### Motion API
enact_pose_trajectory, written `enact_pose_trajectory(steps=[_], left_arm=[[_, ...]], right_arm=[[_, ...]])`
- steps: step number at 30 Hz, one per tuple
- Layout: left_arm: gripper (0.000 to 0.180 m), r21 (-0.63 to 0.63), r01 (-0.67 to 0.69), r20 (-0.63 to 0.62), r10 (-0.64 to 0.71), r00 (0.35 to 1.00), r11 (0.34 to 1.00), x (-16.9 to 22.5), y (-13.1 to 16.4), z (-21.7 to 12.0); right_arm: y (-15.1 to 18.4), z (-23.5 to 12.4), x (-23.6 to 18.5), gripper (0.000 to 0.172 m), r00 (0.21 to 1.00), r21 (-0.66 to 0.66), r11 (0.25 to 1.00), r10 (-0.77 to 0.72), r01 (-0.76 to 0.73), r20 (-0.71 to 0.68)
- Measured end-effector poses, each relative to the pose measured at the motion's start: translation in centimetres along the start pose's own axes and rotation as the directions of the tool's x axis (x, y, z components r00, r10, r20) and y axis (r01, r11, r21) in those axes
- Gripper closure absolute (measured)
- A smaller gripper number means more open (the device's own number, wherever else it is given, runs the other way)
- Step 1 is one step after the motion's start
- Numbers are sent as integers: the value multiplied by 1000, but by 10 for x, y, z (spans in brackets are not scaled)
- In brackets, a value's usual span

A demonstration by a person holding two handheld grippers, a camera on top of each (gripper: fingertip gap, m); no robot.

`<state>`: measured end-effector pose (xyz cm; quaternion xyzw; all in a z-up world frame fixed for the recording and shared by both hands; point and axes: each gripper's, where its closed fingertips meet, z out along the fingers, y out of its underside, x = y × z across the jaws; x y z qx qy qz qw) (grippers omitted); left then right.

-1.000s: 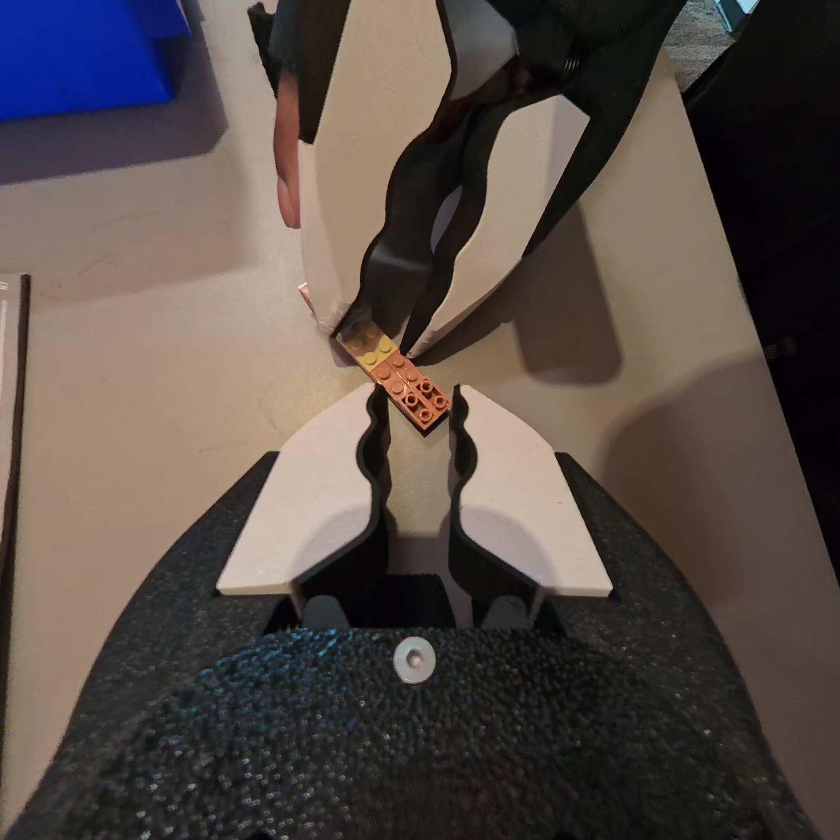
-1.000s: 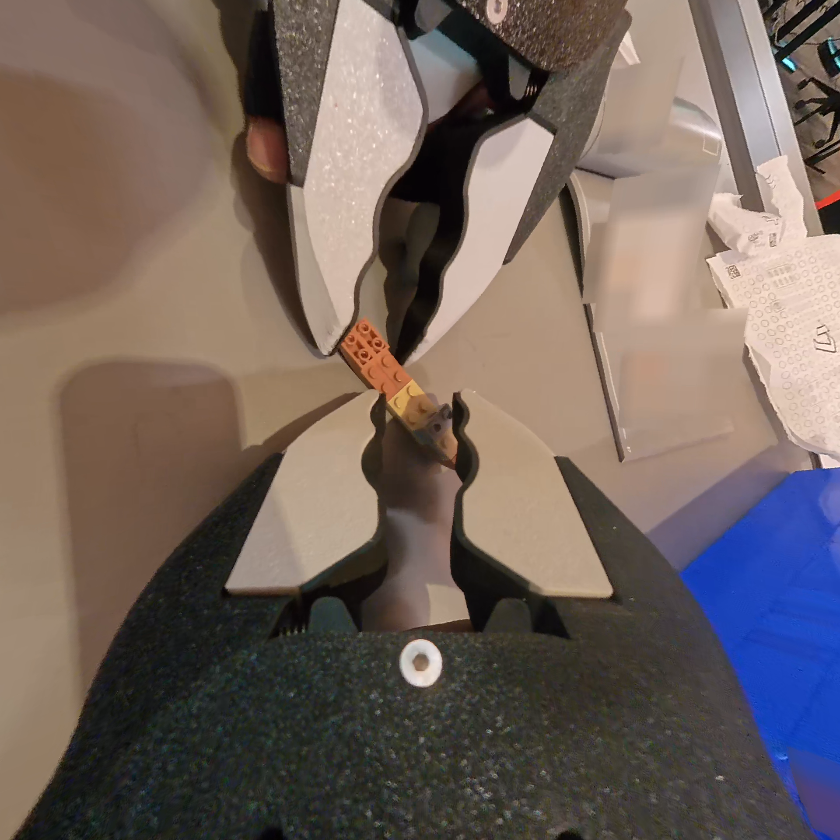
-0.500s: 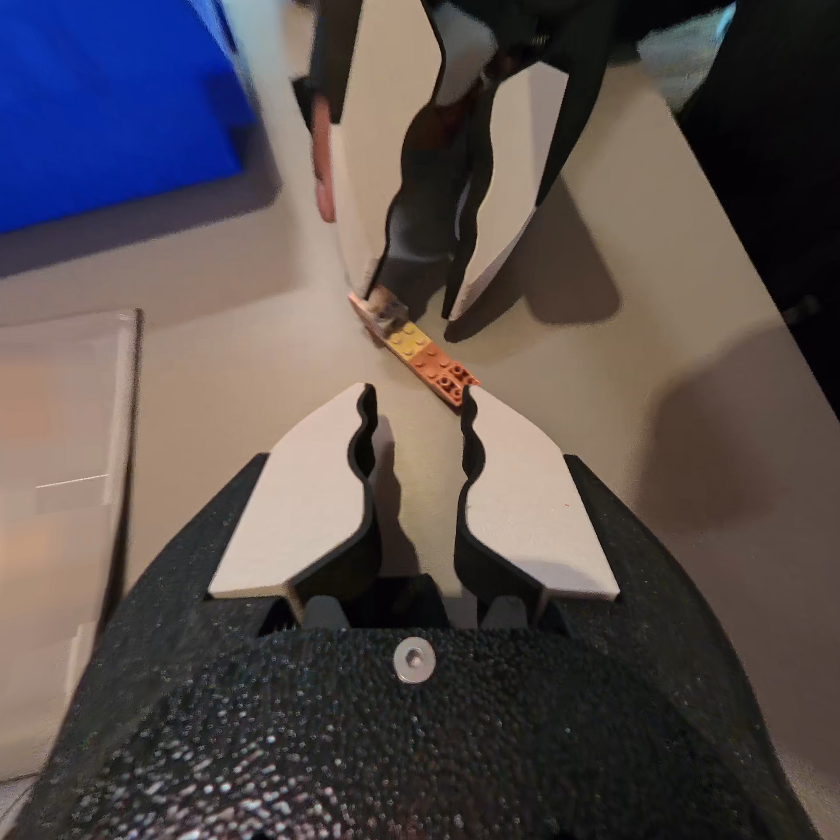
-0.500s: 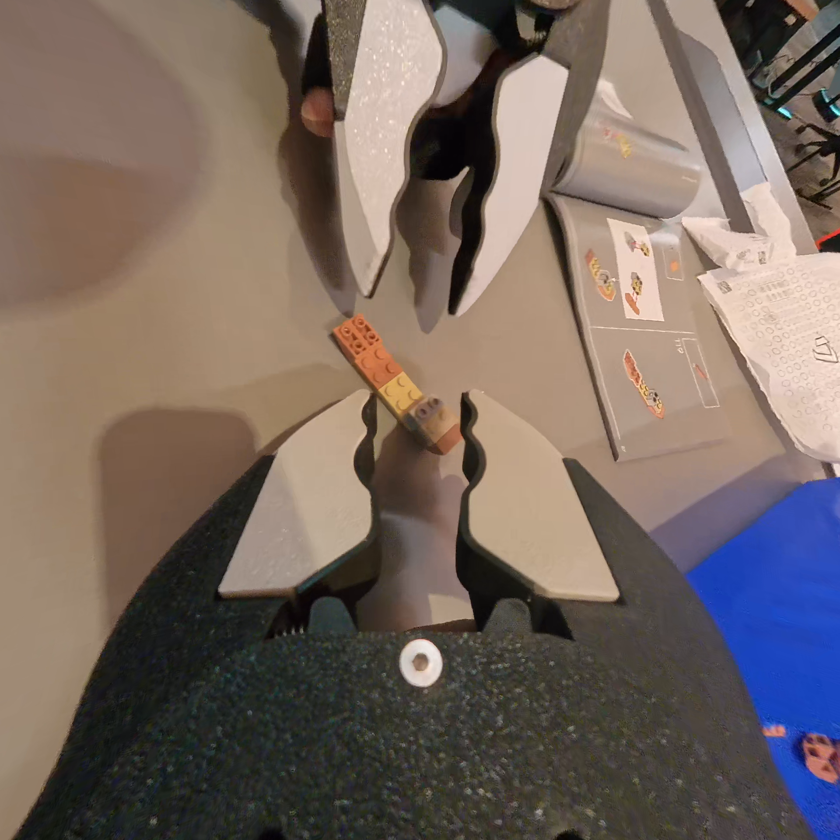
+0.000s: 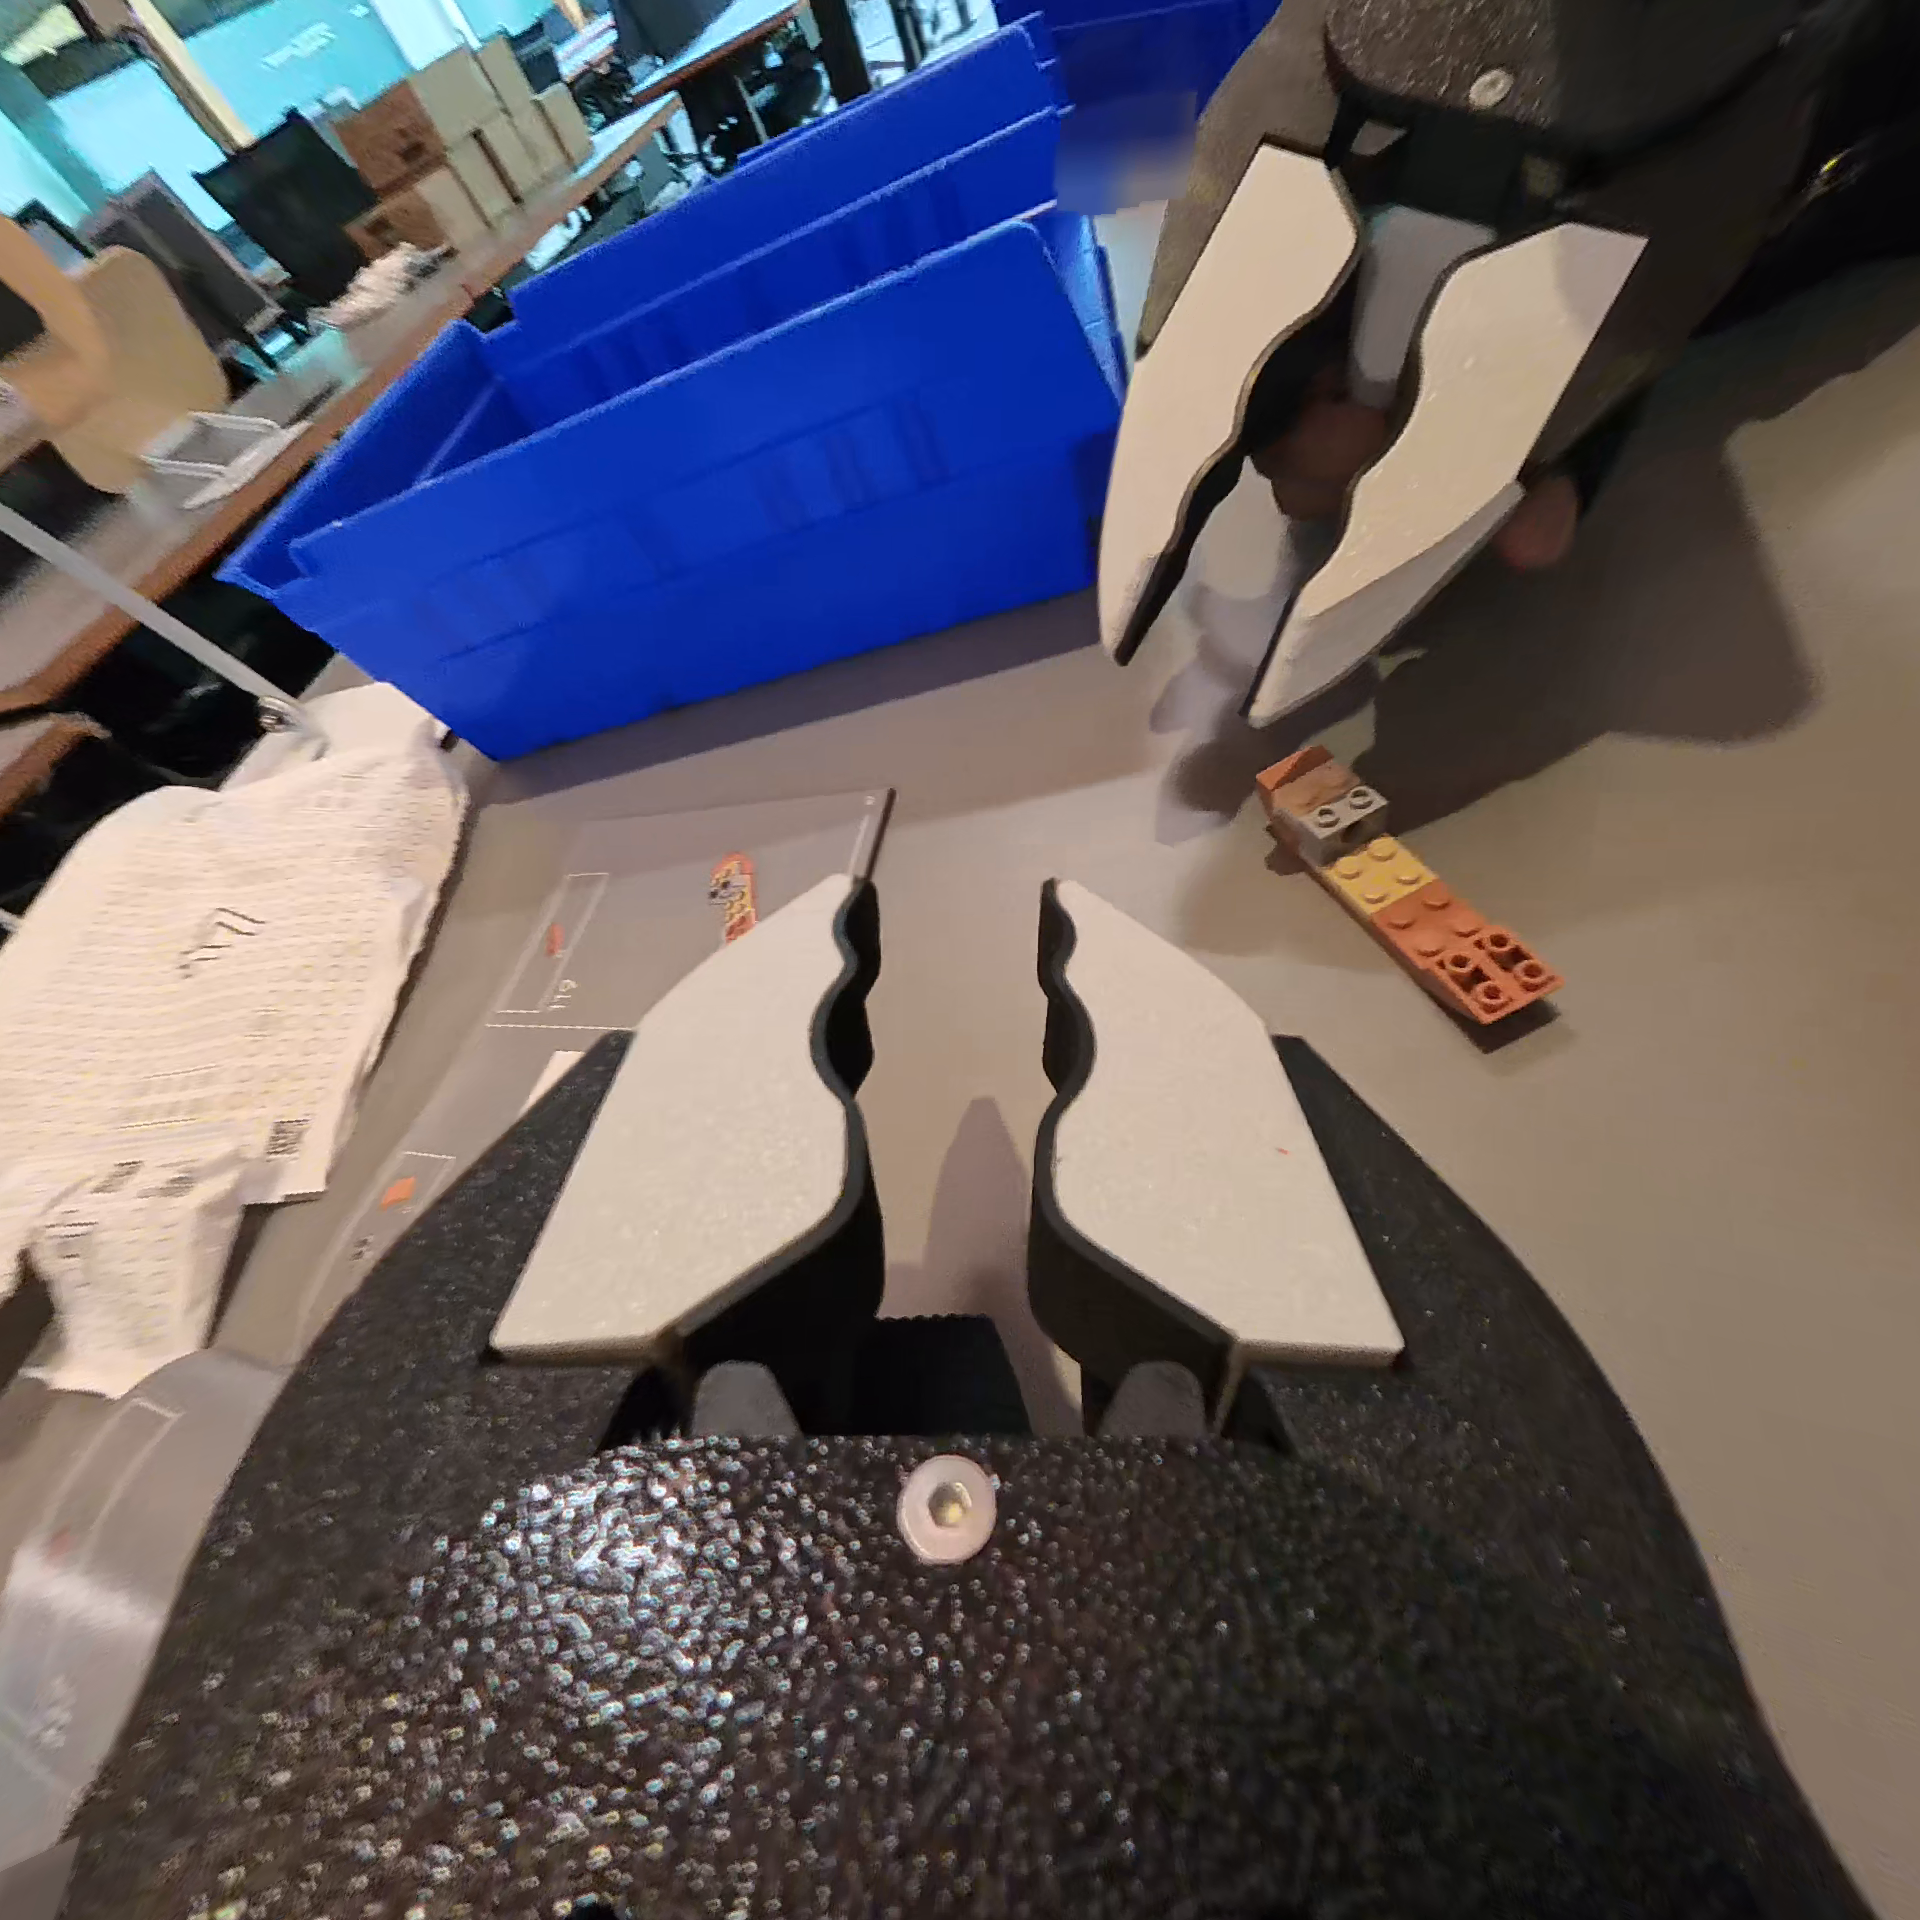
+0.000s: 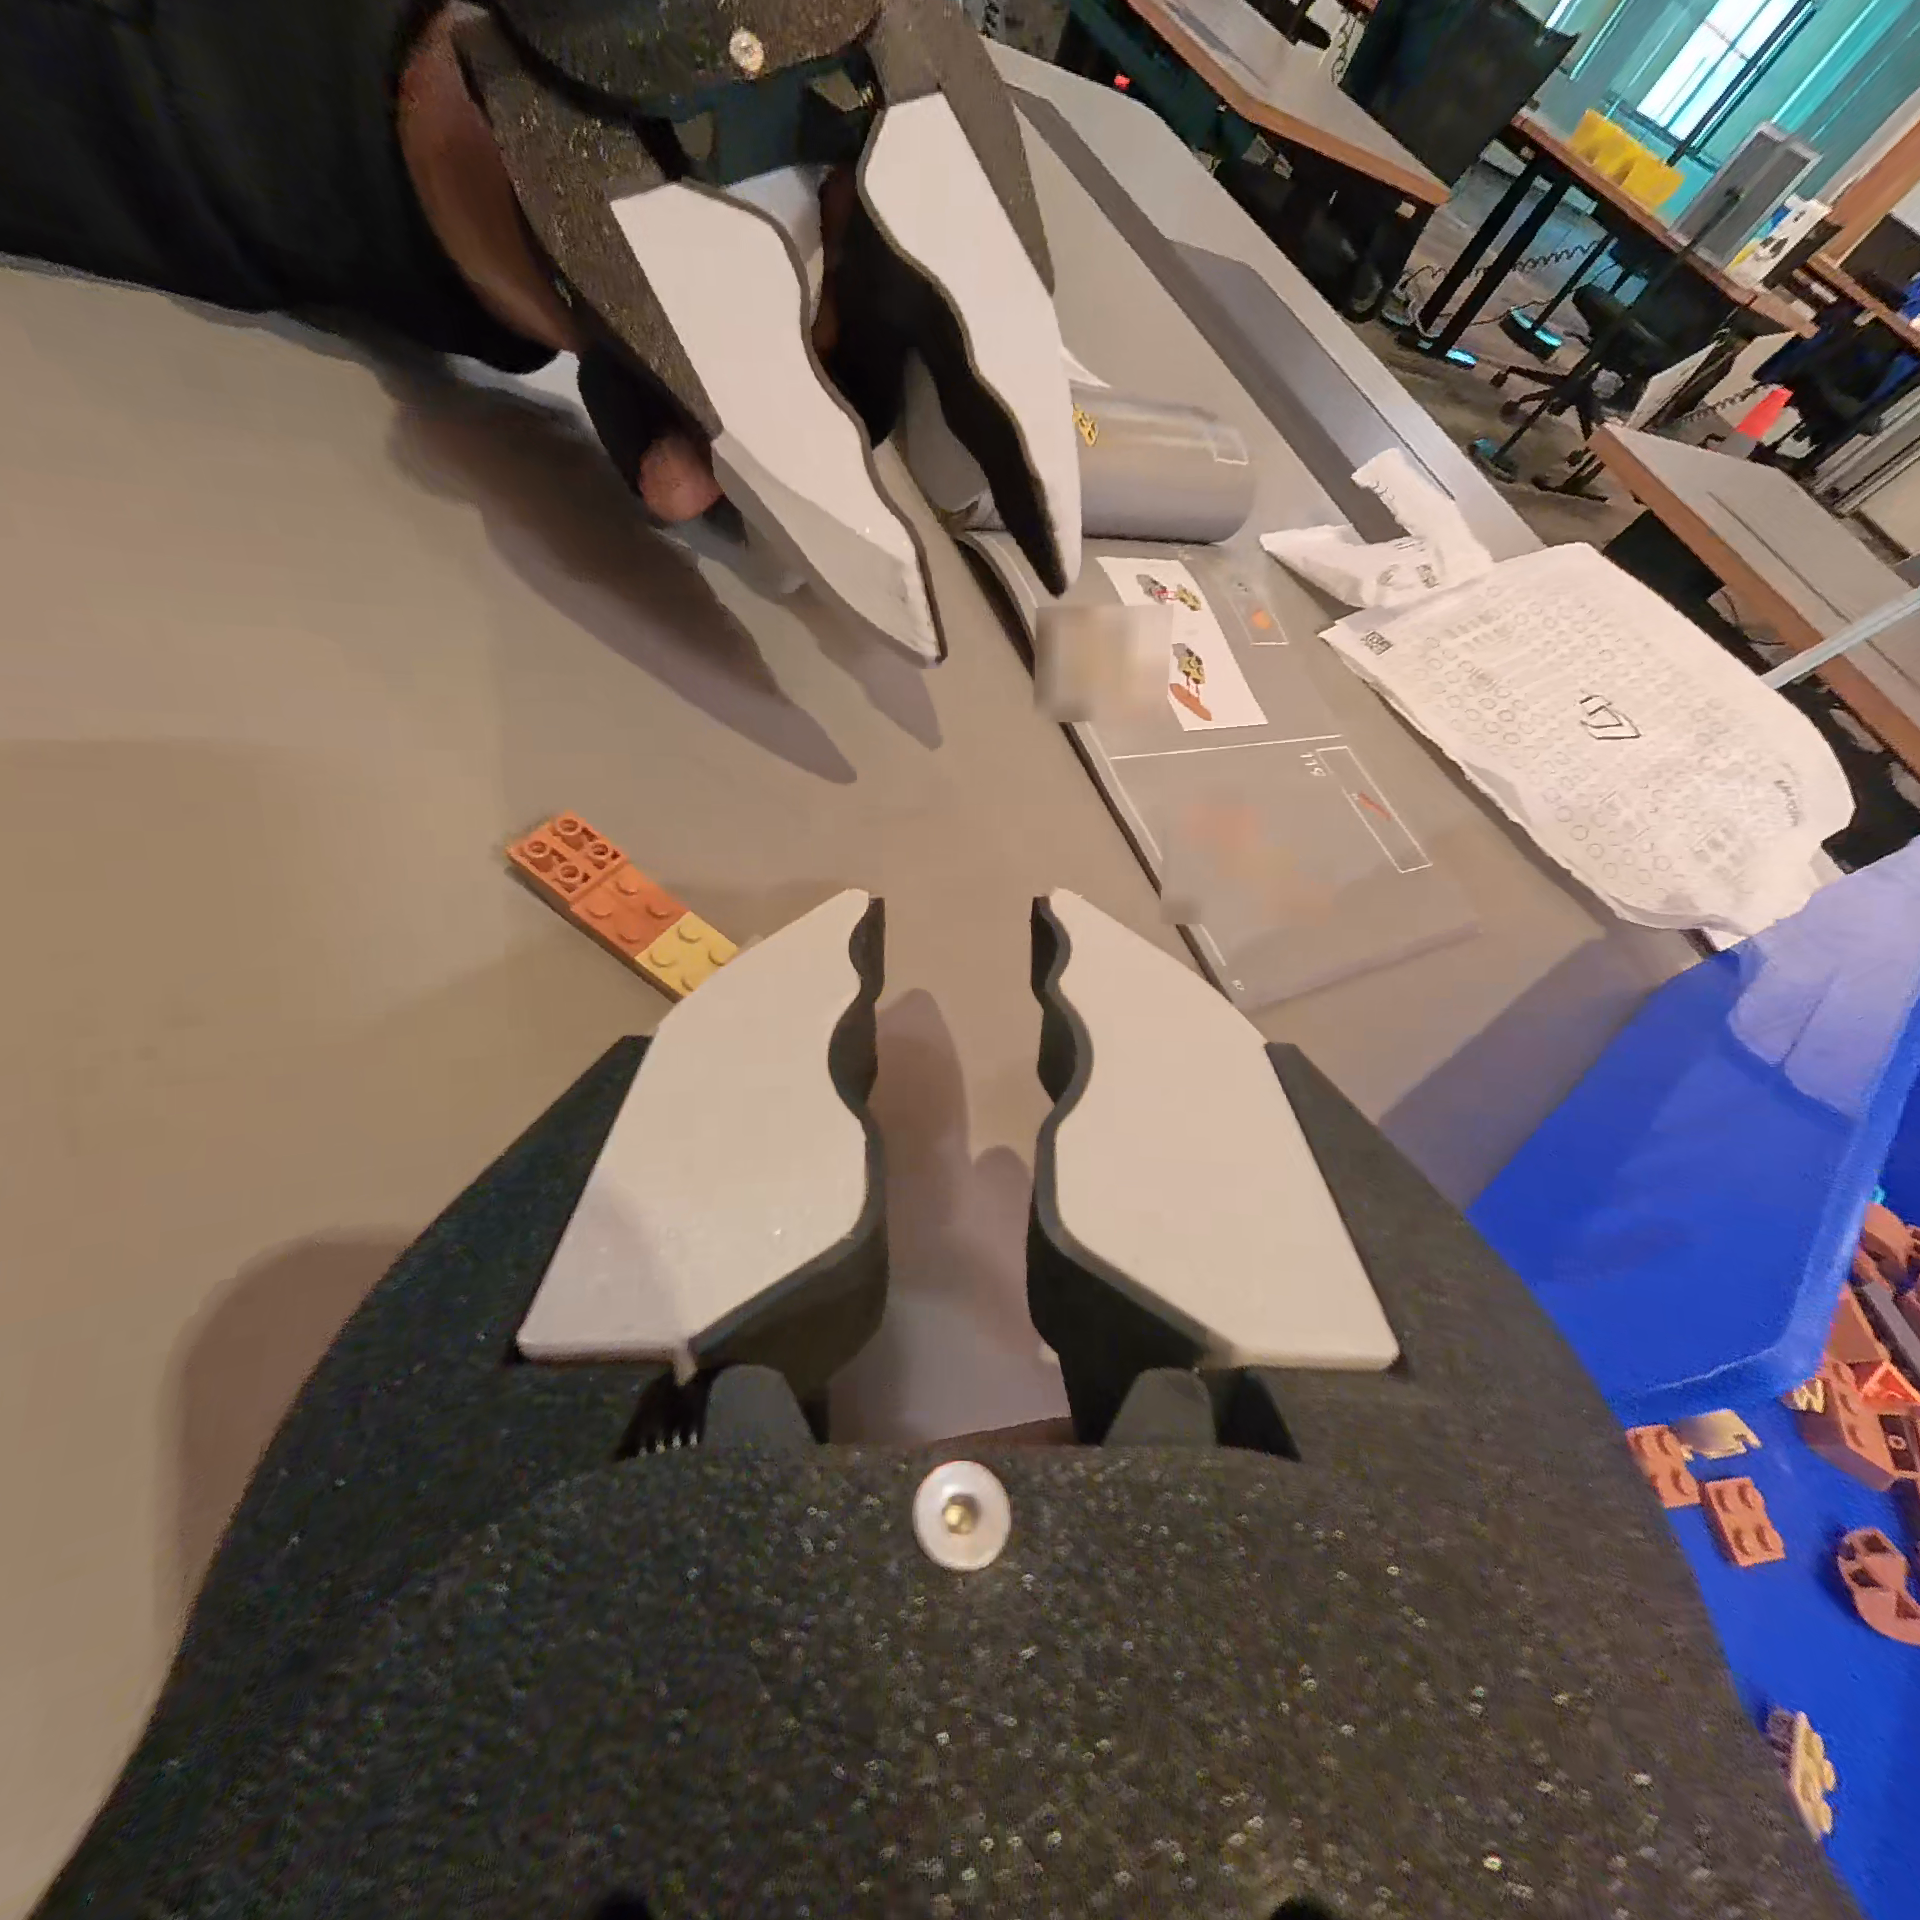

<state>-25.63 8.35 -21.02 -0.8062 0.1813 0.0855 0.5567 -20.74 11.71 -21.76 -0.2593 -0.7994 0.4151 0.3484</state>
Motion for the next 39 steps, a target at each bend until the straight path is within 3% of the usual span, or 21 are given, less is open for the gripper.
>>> enact_pose_trajectory(steps=[8, 14, 18, 23, 27, 39], left_arm=[[158, -12, 49, 76, -48, 996, 999, -13, 3, 1], [165, -2, 99, 86, -99, 991, 995, -22, -1, 6], [154, -134, 3, 114, 12, 993, 991, -40, -2, 13], [143, -309, -74, -55, 60, 997, 948, -40, -8, 37], [134, -427, -106, -165, 39, 986, 898, -43, 7, 62], [130, -490, -112, -269, -28, 963, 865, -50, 34, 82]], right_arm=[[-5, 2, 6, 145, 999, 24, 999, 25, -25, -28], [-25, -3, 18, 155, 998, 92, 995, 32, -27, -60], [-20, 6, 17, 154, 999, 74, 997, 23, -21, -24], [-6, 11, 10, 154, 1000, 27, 999, -29, 29, 10], [1, 10, 7, 155, 998, 5, 998, -65, 65, 19], [15, 6, -1, 155, 982, -55, 980, -190, 191, 18]])
